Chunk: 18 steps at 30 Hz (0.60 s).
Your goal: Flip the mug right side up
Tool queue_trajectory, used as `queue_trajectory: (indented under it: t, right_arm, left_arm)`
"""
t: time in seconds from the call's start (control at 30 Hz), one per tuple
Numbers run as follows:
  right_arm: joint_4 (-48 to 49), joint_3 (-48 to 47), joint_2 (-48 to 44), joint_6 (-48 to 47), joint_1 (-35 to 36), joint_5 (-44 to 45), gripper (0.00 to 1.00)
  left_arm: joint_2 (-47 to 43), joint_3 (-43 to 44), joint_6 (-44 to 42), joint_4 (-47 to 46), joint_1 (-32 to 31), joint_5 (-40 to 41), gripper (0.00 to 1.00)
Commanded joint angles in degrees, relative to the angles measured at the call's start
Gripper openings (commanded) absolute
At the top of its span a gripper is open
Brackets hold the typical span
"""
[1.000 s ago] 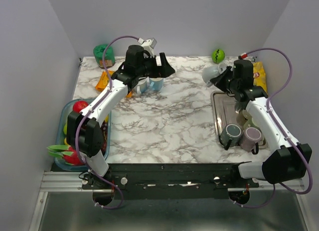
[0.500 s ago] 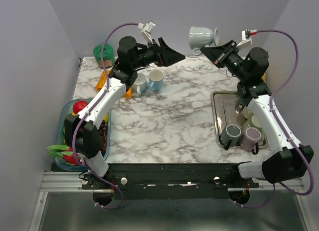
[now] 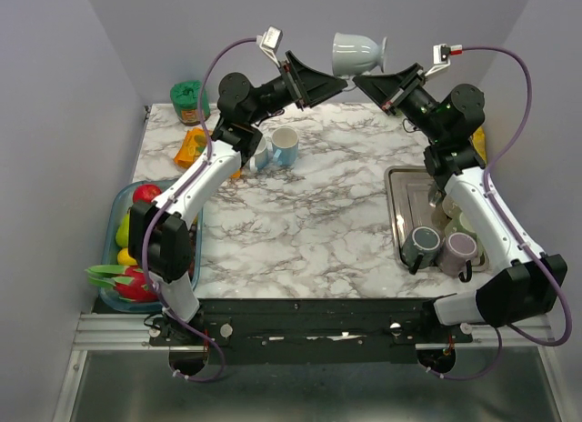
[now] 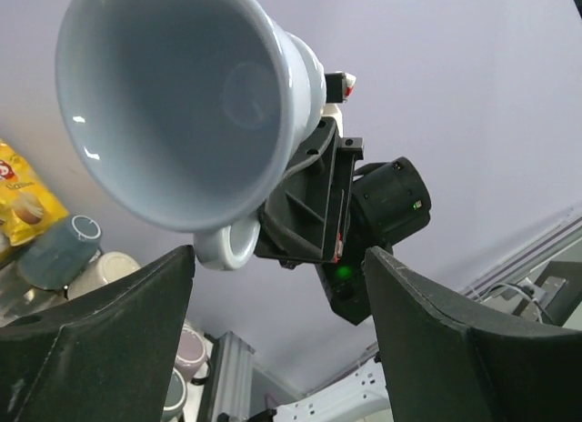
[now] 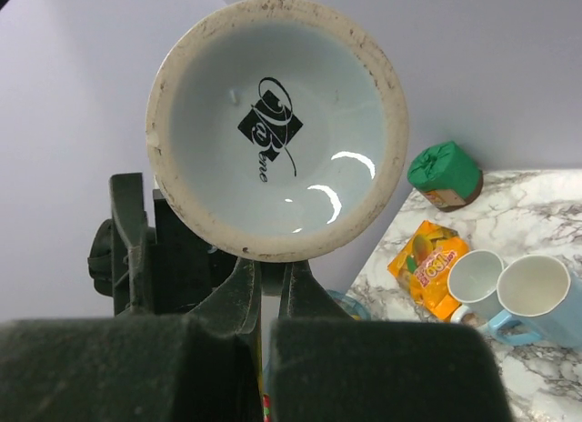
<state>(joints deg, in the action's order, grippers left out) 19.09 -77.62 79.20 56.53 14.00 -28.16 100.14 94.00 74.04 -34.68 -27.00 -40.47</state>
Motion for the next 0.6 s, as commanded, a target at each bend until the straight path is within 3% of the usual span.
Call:
queue_trajectory:
  t: [0.0,0.13,0.57]
  right_arm:
    - [7.01,-2.36,-0.18,0.86,1.03,-1.02,0.01]
    - [6.84,-2.09,-0.1,0.51,1.56,-1.19,0.01]
    - [7.8,1.07,0.08,0.24,2.26,-2.07,0.01]
  left_arm:
    - [1.2,0.49,6.29,-4.69,-0.42,2.5,0.79]
    - [2.08,0.48,7.96,-5.93,-0.42,3.38,0.64]
    - [4.01,2.33,8.14,-5.05,-0.42,4.08,0.39]
